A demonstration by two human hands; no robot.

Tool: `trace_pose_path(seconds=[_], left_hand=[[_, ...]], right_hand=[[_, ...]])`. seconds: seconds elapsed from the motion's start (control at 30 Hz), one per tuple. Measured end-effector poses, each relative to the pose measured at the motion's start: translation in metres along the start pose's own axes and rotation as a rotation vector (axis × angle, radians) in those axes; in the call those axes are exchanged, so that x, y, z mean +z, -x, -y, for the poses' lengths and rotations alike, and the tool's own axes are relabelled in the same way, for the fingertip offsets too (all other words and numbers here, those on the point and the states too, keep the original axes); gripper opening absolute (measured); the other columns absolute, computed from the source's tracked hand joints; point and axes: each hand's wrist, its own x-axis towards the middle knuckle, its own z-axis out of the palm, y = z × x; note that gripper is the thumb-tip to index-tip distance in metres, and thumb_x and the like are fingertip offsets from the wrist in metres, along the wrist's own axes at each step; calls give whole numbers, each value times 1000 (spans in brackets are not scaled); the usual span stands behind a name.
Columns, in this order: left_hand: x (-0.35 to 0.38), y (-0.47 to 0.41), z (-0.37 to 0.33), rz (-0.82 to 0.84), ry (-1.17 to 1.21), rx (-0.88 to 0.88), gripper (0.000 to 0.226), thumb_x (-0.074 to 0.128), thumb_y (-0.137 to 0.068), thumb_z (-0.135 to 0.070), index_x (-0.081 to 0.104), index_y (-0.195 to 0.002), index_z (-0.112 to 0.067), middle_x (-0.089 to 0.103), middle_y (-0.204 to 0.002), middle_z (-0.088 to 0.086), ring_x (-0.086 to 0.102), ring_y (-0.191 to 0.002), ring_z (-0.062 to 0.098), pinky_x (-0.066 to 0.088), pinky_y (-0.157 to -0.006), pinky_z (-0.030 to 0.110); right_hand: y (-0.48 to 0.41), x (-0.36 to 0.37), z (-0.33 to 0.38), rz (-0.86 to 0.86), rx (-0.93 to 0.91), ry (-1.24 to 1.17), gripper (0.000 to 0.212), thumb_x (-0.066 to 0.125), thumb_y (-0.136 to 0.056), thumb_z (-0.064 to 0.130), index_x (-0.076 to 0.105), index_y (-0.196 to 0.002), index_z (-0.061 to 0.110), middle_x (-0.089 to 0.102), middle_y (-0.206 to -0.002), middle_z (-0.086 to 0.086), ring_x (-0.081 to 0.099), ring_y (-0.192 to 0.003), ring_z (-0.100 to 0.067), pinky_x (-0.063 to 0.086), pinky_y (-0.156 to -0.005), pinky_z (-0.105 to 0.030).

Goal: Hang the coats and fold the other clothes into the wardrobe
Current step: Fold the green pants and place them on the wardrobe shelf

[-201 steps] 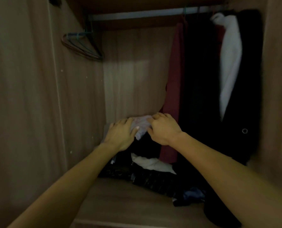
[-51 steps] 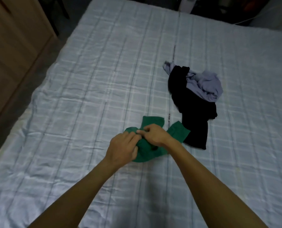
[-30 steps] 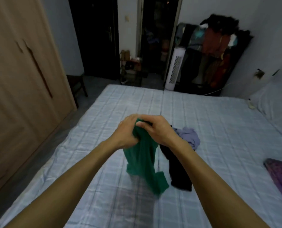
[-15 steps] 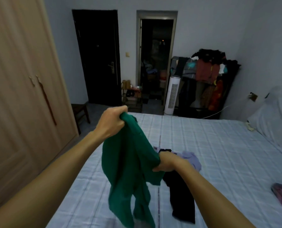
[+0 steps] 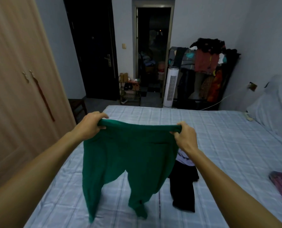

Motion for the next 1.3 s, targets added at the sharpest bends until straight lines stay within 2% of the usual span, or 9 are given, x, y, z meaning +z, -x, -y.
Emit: trace_pose_path(seconds=[0.07,0.23,0.4,0.57,0.67,0.8,0.93,1.13,1.3], left_hand=[[7,3,9,84,-78,-98,46,75,-77,-16,59,-120,-10,58,-105,13,56,-99,34,46,-85,42],[22,14,11,-4,-105,-274,6,61,-78,-7,62,-84,-9,50,-88,12,53,-77,33,48,-68,42],[22,11,9,-86,413,-524,4,72,-79,-15,68,-79,-15,64,-78,8,60,-76,25,46,-65,33],[23,8,0,-11,718,-457,27,76,-75,-2,64,-95,-16,66,-83,-4,62,-75,8,50,-62,21],[23,-10,-2,-26,730,-412,41,71,-76,7,61,-105,-20,63,-89,-13,60,-79,-2,51,-67,17],[33,-47,4,-14,472,-372,37,65,-82,0,63,-117,-14,65,-112,6,59,-106,25,50,-88,35],[30,-94,14,38,217,-427,16,61,-87,-15,68,-100,-11,67,-101,16,62,-91,37,52,-75,41],[-16,-153,2,-370,495,-394,14,67,-85,-14,73,-98,-14,69,-93,5,63,-87,20,50,-72,26],[-50,-143,-31,-609,696,-253,28,60,-80,3,74,-93,-18,68,-87,-1,59,-73,1,47,-63,9]], right_hand=[[-2,-6,8,-43,-92,-44,16,68,-83,12,58,-96,12,67,-85,-9,62,-82,-31,36,-62,-27],[-10,-12,32,-114,-204,3,41,62,-89,13,51,-128,11,66,-108,-17,60,-97,-34,44,-78,-37],[-30,-29,33,89,-28,149,28,71,-82,37,72,-86,9,66,-74,-11,62,-75,-29,40,-59,-31],[-41,-28,16,124,35,23,10,69,-85,21,73,-86,12,69,-78,-7,64,-74,-22,53,-64,-35],[-54,-22,10,48,72,-32,8,66,-88,18,73,-88,13,69,-81,-5,63,-74,-18,54,-67,-36],[-84,-12,7,36,52,17,8,64,-89,22,72,-88,18,70,-83,-4,63,-73,-16,55,-67,-38],[-124,-9,17,-18,-11,85,11,64,-89,24,72,-94,21,70,-85,1,61,-73,-16,49,-63,-29],[-177,-29,51,-408,-135,-34,17,63,-87,22,71,-102,18,68,-97,-7,62,-86,-25,52,-76,-38],[-155,-53,66,-684,-282,-284,20,59,-86,13,68,-103,11,64,-97,-6,52,-85,-6,45,-76,-18]])
